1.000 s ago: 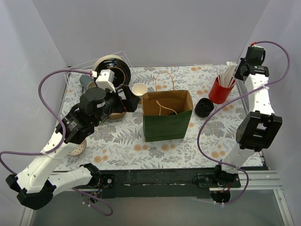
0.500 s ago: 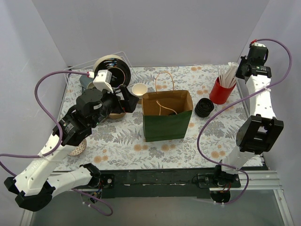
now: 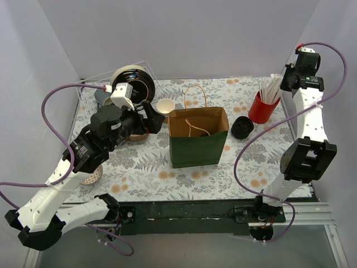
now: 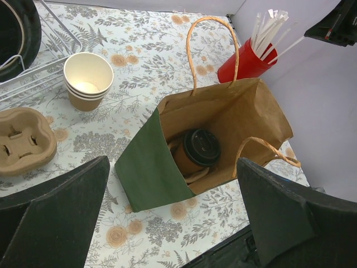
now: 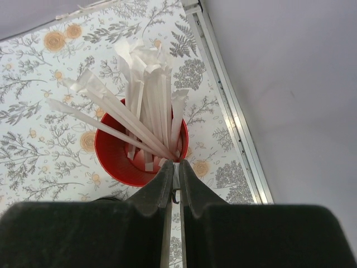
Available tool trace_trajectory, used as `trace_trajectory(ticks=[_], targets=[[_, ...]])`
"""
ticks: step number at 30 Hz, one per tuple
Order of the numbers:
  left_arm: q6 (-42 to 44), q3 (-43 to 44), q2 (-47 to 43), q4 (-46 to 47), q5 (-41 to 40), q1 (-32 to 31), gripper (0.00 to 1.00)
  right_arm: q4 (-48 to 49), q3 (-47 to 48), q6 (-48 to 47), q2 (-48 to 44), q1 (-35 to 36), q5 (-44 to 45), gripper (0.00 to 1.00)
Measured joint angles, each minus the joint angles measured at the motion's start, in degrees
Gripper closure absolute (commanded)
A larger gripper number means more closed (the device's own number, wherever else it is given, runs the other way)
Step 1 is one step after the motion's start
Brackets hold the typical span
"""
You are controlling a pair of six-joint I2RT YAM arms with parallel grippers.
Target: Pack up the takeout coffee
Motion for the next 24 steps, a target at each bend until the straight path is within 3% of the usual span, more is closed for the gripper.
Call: trace_trajectory(ticks=[12,24], targets=[[0.04,0.00,0.04,0.00,0.20,0.00,0.02,-0.57,0.70,-0.96,-1.40,0.00,-0.02,0.96],[0.07,-0.17,-0.98,-0.26,0.17,0.00,0.02,-5.11,7.80,-0.79,-5.25,0.00,0.66,0.96]])
